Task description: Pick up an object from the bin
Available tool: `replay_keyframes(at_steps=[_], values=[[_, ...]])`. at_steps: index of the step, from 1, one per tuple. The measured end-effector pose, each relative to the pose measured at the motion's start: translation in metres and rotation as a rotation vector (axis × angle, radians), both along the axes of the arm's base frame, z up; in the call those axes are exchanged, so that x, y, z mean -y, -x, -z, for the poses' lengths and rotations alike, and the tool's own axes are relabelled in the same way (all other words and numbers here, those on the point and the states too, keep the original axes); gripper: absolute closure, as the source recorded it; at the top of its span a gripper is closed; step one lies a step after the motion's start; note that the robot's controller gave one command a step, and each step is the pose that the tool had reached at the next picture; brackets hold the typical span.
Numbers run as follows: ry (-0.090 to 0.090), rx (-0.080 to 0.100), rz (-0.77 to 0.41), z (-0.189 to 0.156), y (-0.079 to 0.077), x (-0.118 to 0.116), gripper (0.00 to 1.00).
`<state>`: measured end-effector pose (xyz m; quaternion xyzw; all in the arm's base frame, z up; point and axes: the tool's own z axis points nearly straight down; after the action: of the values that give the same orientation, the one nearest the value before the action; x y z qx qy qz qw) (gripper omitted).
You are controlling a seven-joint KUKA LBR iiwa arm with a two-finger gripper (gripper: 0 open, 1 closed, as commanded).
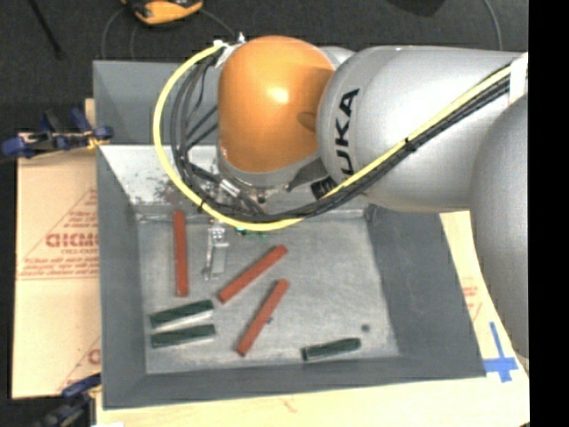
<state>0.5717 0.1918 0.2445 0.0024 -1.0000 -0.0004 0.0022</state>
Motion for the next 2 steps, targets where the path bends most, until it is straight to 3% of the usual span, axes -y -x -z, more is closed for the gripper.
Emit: replay_keyframes(at_steps=[1, 2], values=[[-0.001, 0.006, 0.004, -0.004, -0.001, 0.001, 0.00], [0.000, 0.011, -0.096, 0.045, 0.009, 0.019, 0.00]])
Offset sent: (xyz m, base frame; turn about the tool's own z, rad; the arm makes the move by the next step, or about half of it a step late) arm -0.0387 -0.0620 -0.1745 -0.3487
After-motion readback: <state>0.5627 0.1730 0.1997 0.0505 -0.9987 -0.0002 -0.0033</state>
